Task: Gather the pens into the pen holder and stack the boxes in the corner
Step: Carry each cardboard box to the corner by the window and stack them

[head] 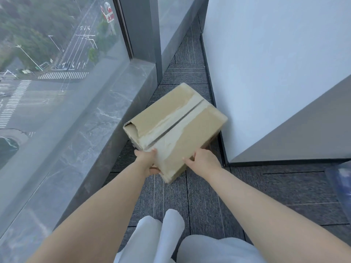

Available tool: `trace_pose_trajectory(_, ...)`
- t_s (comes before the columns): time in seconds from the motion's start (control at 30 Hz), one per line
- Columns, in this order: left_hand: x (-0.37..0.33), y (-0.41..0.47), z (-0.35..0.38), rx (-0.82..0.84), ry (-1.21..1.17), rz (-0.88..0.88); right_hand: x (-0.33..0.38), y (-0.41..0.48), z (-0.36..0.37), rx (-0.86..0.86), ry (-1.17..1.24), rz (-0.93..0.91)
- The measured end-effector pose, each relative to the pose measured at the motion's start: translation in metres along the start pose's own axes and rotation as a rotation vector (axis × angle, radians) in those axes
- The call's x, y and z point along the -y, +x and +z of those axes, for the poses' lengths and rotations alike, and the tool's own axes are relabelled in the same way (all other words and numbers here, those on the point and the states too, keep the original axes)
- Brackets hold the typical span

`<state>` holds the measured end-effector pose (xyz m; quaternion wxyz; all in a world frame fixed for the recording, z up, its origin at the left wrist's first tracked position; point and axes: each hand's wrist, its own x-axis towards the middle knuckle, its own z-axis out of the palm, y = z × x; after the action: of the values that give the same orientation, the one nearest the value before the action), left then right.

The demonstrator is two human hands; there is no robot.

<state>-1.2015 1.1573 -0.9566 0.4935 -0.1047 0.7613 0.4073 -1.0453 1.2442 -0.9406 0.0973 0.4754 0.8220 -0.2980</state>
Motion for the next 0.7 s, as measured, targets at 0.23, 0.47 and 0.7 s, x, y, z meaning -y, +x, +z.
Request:
trace_pose_trajectory(0.23, -0.003, -0.01, 0.026, 0.191, 0.185, -0.037, -0.019, 0.0, 0.009, 0.07, 0.432, 0.068)
trace_pose_trajectory(0.47, -0.006, 0.02, 0.012, -0.196, 0.116, 0.232, -0.029, 0.009, 0.018, -0.074, 0.417, 0.044)
trace_pose_trajectory(0.7, -0.019, 0.036, 0.018, -0.158, 0.2, 0.463, -0.049, 0.04, -0.004, -0.329, 0.343, 0.116)
